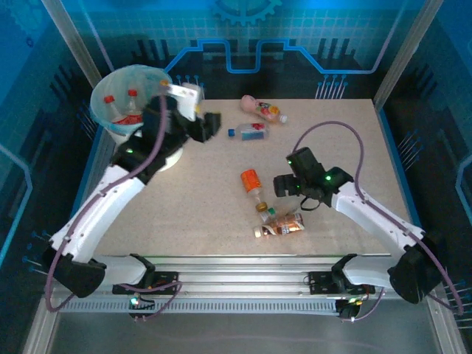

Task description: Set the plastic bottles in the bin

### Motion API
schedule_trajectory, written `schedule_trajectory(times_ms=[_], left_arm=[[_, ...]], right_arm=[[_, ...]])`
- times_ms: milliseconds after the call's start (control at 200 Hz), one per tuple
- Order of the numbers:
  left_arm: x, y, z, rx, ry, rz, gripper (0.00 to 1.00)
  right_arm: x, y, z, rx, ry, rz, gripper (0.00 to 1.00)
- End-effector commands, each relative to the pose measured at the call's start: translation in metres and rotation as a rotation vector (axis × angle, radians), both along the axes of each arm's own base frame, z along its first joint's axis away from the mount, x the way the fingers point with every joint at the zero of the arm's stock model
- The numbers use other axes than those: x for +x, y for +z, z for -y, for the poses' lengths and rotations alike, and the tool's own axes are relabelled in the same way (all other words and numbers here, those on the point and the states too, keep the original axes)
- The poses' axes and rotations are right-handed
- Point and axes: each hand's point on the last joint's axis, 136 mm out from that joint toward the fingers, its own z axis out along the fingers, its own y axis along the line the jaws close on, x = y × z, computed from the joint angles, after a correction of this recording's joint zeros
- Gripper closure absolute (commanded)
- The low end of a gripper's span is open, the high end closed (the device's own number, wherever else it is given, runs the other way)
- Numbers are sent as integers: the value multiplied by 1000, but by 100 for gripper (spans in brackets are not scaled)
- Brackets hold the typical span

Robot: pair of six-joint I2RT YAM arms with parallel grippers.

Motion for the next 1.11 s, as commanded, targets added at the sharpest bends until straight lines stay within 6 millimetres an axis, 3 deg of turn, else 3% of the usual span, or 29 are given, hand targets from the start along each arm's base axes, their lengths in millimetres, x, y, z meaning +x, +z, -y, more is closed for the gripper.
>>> schedule_trajectory(times_ms=[0,145,240,330,395,560,740,880,1101], left_arm=[[-4,-37,39,86,-41,-19,32],[-26,-88,99,109,-178,-112,31],[-40,-113,129,127,-286,-143,30],[-50,-133,144,114,-365,-197,30],[-65,-145,154,131,-451,-230,31],[-122,-188,183,398,-678,-153,31],[-160,-228,217,466,-824,-234,32],[-174,-260,242,579,-903,-227,31],[-169,-292,267,628,-915,-280,31]], right_arm=[[-15,-12,22,63,-122,-73,1],[-29,-39,40,168,-268,-180,1],[-35,-45,36,244,-306,-187,2],[-40,-46,27,304,-307,-198,4],[-49,-45,34,280,-328,-201,4],[-55,-23,72,173,-377,-98,4],[-58,2,106,45,-449,5,3],[-64,19,124,54,-504,85,3],[-76,38,144,59,-573,235,5]])
